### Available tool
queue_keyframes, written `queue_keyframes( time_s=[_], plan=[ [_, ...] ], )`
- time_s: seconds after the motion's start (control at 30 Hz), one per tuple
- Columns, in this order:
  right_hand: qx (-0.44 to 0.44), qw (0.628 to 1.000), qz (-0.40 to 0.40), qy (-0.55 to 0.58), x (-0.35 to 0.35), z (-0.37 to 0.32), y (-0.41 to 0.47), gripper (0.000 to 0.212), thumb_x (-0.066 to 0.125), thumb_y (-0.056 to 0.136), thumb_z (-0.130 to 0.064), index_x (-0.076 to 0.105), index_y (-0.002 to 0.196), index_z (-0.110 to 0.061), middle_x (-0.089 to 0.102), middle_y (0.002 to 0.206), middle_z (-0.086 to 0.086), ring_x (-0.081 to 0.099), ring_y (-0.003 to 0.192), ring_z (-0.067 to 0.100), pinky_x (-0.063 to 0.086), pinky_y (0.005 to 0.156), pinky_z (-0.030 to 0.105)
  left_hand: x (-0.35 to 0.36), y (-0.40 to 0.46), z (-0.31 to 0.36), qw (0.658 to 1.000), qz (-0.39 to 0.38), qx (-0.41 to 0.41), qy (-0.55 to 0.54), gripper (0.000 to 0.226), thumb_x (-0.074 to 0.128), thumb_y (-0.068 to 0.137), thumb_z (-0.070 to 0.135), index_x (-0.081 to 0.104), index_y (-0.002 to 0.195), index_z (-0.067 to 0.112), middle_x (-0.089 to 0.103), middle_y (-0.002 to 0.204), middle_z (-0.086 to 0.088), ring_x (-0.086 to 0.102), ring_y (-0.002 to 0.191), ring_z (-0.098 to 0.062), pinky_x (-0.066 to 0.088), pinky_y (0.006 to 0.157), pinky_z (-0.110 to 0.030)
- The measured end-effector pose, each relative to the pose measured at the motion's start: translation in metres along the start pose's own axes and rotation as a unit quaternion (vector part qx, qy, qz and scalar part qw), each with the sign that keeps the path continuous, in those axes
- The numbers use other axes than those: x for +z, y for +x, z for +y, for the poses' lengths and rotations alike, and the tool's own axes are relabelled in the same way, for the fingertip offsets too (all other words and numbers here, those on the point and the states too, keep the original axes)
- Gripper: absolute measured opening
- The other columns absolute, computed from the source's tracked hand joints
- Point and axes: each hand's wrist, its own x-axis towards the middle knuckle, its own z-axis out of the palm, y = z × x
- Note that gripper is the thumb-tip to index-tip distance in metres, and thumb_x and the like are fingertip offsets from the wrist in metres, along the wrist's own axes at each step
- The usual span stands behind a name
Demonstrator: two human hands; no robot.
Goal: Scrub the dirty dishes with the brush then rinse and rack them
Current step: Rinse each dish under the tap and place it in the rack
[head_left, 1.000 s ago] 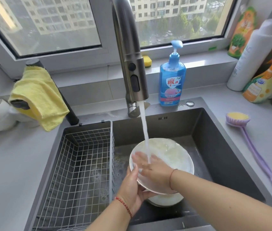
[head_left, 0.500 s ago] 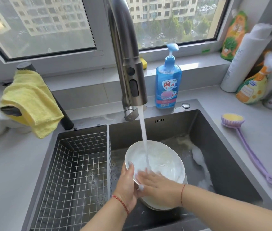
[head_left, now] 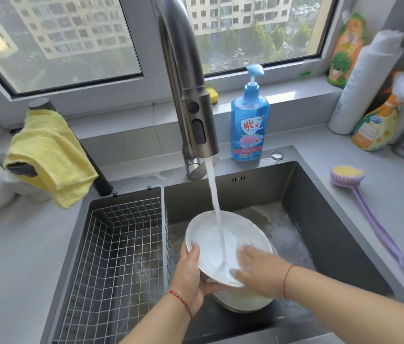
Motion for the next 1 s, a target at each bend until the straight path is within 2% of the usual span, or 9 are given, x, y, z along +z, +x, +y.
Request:
queue_keyframes(
  time_s=[0.1, 0.17, 0.23, 0.33, 0.47, 0.57, 0.73, 0.9, 1.0],
  plan=[
    [-0.099, 0.992, 0.011, 0.079, 0.007, -0.037, -0.013, 0.064, 0.000, 0.099, -0.045, 0.025, 0.149, -0.014, 0.022, 0.156, 0.019, 0.015, 0.146, 0.033, 0.015, 0.117, 0.053, 0.003, 0.001, -0.001, 1.000, 0.000, -0.015, 0.014, 0.034, 0.037, 0.104, 0.046, 0.043, 0.137, 0.038, 0.066, 0.124, -0.009, 0.072, 0.095, -0.036, 0.059, 0.063, -0.051],
    [-0.077, 0.987, -0.015, 0.143, -0.001, -0.055, -0.010, 0.051, 0.014, 0.105, -0.034, 0.012, 0.154, -0.019, 0.009, 0.161, 0.002, -0.001, 0.148, 0.018, -0.002, 0.118, 0.043, 0.005, 0.000, -0.005, 0.999, 0.004, -0.029, 0.019, 0.038, 0.036, 0.102, 0.050, 0.042, 0.138, 0.038, 0.064, 0.128, -0.010, 0.071, 0.098, -0.033, 0.059, 0.062, -0.048],
    [-0.051, 0.972, 0.007, 0.228, -0.010, -0.067, -0.002, 0.049, 0.023, 0.105, -0.021, 0.017, 0.151, -0.006, 0.017, 0.158, 0.013, 0.007, 0.146, 0.030, 0.004, 0.116, 0.045, 0.007, -0.002, -0.008, 0.999, 0.000, -0.031, 0.031, 0.042, 0.034, 0.102, 0.051, 0.045, 0.138, 0.032, 0.065, 0.126, -0.010, 0.071, 0.099, -0.031, 0.059, 0.060, -0.046],
    [-0.054, 0.978, 0.067, 0.190, -0.020, -0.063, 0.011, 0.050, 0.020, 0.104, -0.032, 0.025, 0.149, -0.010, 0.028, 0.153, 0.011, 0.022, 0.141, 0.035, 0.013, 0.114, 0.045, 0.011, -0.009, -0.010, 0.999, -0.030, -0.023, 0.038, 0.042, 0.034, 0.102, 0.053, 0.052, 0.134, 0.033, 0.069, 0.122, -0.008, 0.069, 0.105, -0.034, 0.059, 0.064, -0.049],
    [-0.007, 0.993, 0.105, 0.057, -0.025, -0.030, 0.031, 0.059, 0.019, 0.102, -0.043, -0.005, 0.153, -0.027, -0.011, 0.160, -0.008, -0.012, 0.147, 0.013, -0.007, 0.118, 0.037, 0.013, -0.016, -0.006, 0.999, -0.031, -0.017, 0.018, 0.032, 0.038, 0.103, 0.046, 0.054, 0.129, 0.038, 0.068, 0.121, -0.009, 0.068, 0.103, -0.038, 0.058, 0.070, -0.061],
    [0.038, 0.996, 0.085, -0.018, -0.027, -0.006, 0.026, 0.062, 0.014, 0.101, -0.049, -0.008, 0.153, -0.025, -0.017, 0.159, -0.005, -0.017, 0.146, 0.013, -0.013, 0.116, 0.036, 0.012, -0.015, -0.003, 1.000, -0.022, -0.011, 0.016, 0.030, 0.038, 0.104, 0.044, 0.052, 0.130, 0.035, 0.069, 0.118, -0.009, 0.070, 0.098, -0.037, 0.059, 0.065, -0.056],
    [0.007, 0.999, 0.038, -0.035, -0.008, 0.010, -0.002, 0.090, -0.002, 0.085, -0.074, 0.016, 0.152, -0.016, 0.013, 0.159, 0.004, 0.013, 0.146, 0.021, 0.015, 0.118, 0.039, 0.013, -0.012, 0.001, 0.999, -0.006, -0.018, 0.032, 0.032, 0.036, 0.105, 0.044, 0.050, 0.131, 0.034, 0.066, 0.121, -0.007, 0.068, 0.101, -0.037, 0.059, 0.064, -0.054],
    [-0.111, 0.983, 0.138, 0.051, 0.005, 0.013, -0.042, 0.072, 0.029, 0.074, -0.070, 0.048, 0.136, -0.038, 0.041, 0.140, -0.028, 0.036, 0.131, -0.003, 0.030, 0.109, 0.021, 0.018, 0.000, 0.009, 0.998, 0.004, -0.018, 0.063, 0.036, 0.036, 0.105, 0.044, 0.050, 0.133, 0.025, 0.069, 0.112, -0.013, 0.071, 0.088, -0.035, 0.060, 0.060, -0.049],
    [-0.159, 0.950, 0.267, 0.014, 0.015, 0.020, -0.042, 0.038, 0.047, 0.078, -0.044, 0.059, 0.113, -0.035, 0.071, 0.103, -0.018, 0.066, 0.090, 0.000, 0.052, 0.073, 0.014, 0.026, 0.006, 0.013, 0.997, 0.013, -0.036, 0.072, 0.037, 0.037, 0.105, 0.041, 0.052, 0.128, 0.017, 0.070, 0.103, -0.016, 0.072, 0.079, -0.032, 0.059, 0.057, -0.043]
  ],
)
